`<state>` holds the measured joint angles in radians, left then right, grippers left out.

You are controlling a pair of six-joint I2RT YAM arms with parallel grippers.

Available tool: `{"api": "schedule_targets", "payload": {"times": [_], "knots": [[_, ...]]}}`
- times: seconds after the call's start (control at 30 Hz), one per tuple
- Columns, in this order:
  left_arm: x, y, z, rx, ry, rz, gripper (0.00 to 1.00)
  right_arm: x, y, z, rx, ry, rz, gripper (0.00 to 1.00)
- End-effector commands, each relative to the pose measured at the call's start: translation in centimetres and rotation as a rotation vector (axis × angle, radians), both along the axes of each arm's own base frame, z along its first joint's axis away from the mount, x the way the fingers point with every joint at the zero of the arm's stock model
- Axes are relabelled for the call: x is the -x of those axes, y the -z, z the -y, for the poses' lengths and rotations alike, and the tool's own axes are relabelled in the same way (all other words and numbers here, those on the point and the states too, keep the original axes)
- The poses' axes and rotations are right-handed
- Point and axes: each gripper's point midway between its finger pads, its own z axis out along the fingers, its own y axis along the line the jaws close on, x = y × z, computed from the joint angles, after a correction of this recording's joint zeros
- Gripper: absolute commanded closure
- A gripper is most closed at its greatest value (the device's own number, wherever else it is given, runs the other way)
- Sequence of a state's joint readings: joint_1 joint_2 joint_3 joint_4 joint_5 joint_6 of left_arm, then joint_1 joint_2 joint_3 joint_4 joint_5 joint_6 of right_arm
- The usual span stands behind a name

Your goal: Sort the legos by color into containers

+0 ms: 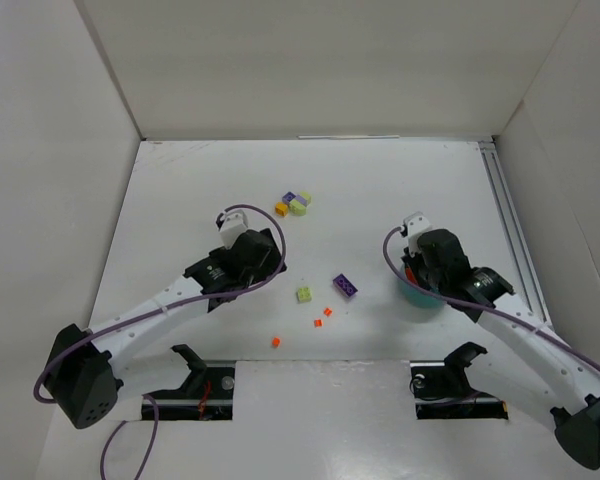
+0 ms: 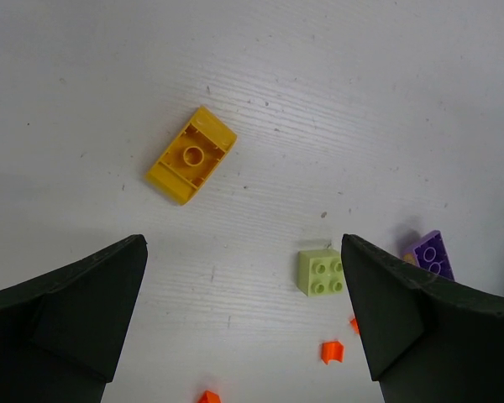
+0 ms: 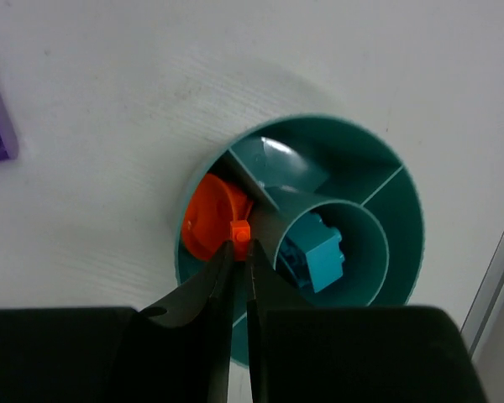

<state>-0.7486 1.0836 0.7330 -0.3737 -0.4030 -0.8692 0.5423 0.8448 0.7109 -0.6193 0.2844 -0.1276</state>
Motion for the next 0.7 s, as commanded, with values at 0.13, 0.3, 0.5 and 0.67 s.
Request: {"api": "schedule_targets", "payload": {"times": [0.13, 0.3, 0.5, 0.67], "knots": [[-0.5, -0.2, 0.5, -0.004, 0.028, 0.005, 0.00, 1.3, 1.4, 1.2, 0.028, 0.079, -0.101, 0.89], [-0.2, 0.0, 0.5, -0.004, 0.034, -0.006, 0.00, 1.5, 1.1, 1.2, 0.020, 0.066, -0.093, 0.74], [0.3, 0.6, 0.4, -0.016, 0.046, -0.040, 0.00, 1.4, 0.8, 1.0, 0.012, 0.053, -0.080, 0.50], [1.5, 1.7, 0.2, -0.023, 0.062, -0.100, 0.00, 0.5, -0.2, -0.1, 0.002, -0.029, -0.026, 0.34]]}}
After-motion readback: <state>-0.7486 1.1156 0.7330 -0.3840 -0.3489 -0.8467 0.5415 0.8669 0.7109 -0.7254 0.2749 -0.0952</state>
